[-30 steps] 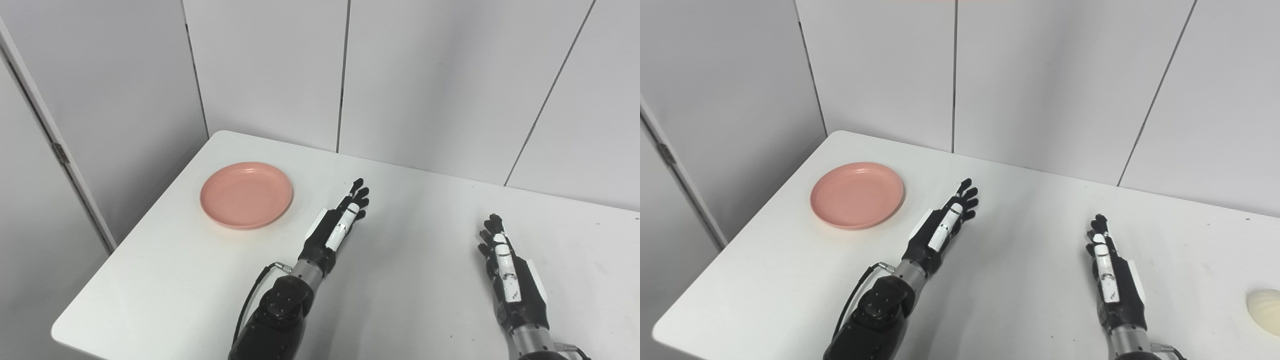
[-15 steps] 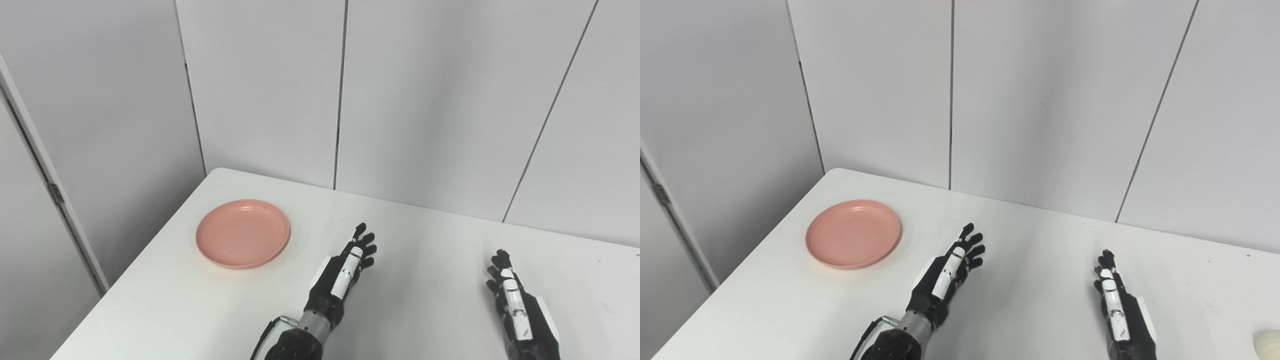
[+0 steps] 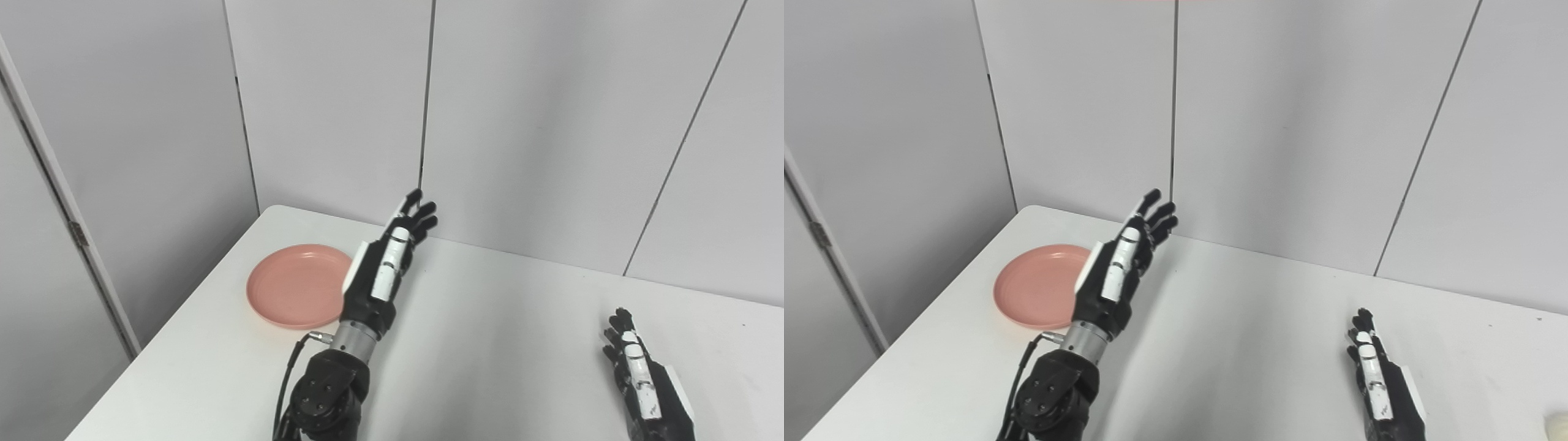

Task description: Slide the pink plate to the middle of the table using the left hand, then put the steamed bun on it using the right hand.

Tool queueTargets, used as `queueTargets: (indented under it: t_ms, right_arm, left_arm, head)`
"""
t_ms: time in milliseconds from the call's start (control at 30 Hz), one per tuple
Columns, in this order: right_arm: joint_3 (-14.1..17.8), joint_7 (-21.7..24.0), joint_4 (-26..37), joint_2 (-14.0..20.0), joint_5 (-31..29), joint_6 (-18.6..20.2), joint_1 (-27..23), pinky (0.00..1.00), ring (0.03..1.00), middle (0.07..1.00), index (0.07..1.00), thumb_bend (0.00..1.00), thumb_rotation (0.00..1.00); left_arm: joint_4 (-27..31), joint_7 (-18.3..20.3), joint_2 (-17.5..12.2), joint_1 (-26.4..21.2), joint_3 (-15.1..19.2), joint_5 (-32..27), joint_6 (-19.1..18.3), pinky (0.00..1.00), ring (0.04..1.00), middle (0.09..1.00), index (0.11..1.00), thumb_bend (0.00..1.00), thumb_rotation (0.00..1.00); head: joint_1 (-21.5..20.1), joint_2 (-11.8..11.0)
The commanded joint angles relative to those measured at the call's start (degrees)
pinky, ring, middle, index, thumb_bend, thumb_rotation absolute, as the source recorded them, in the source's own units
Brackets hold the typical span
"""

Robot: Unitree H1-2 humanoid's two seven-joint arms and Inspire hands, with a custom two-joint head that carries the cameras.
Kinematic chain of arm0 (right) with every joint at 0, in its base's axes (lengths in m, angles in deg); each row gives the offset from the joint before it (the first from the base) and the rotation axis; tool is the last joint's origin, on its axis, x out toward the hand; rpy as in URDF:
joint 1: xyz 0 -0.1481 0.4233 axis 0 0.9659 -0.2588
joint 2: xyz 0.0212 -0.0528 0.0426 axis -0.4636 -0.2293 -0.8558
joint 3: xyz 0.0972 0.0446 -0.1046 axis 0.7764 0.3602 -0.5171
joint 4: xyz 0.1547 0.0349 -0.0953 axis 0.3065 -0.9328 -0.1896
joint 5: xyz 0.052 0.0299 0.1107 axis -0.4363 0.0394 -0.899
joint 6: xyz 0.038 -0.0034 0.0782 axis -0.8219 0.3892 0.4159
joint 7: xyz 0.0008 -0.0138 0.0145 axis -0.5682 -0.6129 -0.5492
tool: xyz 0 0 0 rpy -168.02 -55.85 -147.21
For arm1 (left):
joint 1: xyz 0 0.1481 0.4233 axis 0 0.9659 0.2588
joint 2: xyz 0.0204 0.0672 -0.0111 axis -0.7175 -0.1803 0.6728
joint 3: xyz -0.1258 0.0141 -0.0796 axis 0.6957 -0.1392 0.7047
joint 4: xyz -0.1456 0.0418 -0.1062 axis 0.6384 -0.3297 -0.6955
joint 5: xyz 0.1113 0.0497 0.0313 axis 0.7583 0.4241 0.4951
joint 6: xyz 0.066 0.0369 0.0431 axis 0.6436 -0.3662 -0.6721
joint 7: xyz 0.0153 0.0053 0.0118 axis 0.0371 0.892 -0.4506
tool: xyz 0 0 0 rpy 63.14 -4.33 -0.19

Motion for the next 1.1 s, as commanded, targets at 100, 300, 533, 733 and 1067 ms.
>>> queueTargets:
  t_ms: [100, 300, 533, 733, 1067]
  right_arm:
    - [0.51, 0.49, -2.48, 0.83, -0.21, -0.86, 3.17, 1.00, 1.000, 1.000, 1.000, 0.10, 1.00]
    - [0.35, 0.45, -1.91, 1.06, 0.04, -0.07, 3.28, 1.00, 1.000, 1.000, 1.000, 0.11, 1.00]
    - [0.48, 0.84, -1.74, 1.36, -0.42, -0.21, 3.27, 1.00, 1.000, 1.000, 1.000, 0.12, 1.00]
    - [0.68, 1.18, -1.81, 1.39, -0.55, -0.31, 3.22, 1.00, 1.000, 1.000, 1.000, 0.12, 1.00]
    - [0.71, 0.88, -1.20, 1.35, -0.01, -0.01, 3.29, 1.00, 1.000, 1.000, 1.000, 0.09, 1.00]
  left_arm:
    - [5.76, -2.07, -1.41, -1.24, 1.85, 0.07, -0.29, 0.94, 0.907, 0.920, 0.930, 0.49, 1.00]
    - [8.40, -4.36, -3.25, -1.36, 5.23, 0.01, -0.64, 0.96, 0.926, 0.933, 0.945, 0.48, 1.00]
    - [8.73, -7.28, -4.84, -1.72, 9.59, -0.39, 0.04, 0.93, 0.921, 0.934, 0.945, 0.49, 1.00]
    - [7.25, -9.18, -7.07, -2.02, 13.88, -1.83, 1.41, 0.95, 0.940, 0.956, 0.965, 0.51, 1.00]
    - [2.35, -11.59, -9.50, -2.37, 19.12, -5.32, 4.37, 0.96, 0.946, 0.960, 0.968, 0.45, 1.00]
  head:
    - [0.42, 0.58]
    - [1.11, 0.93]
    - [1.57, 1.32]
    - [1.70, 1.50]
    - [2.24, 1.85]
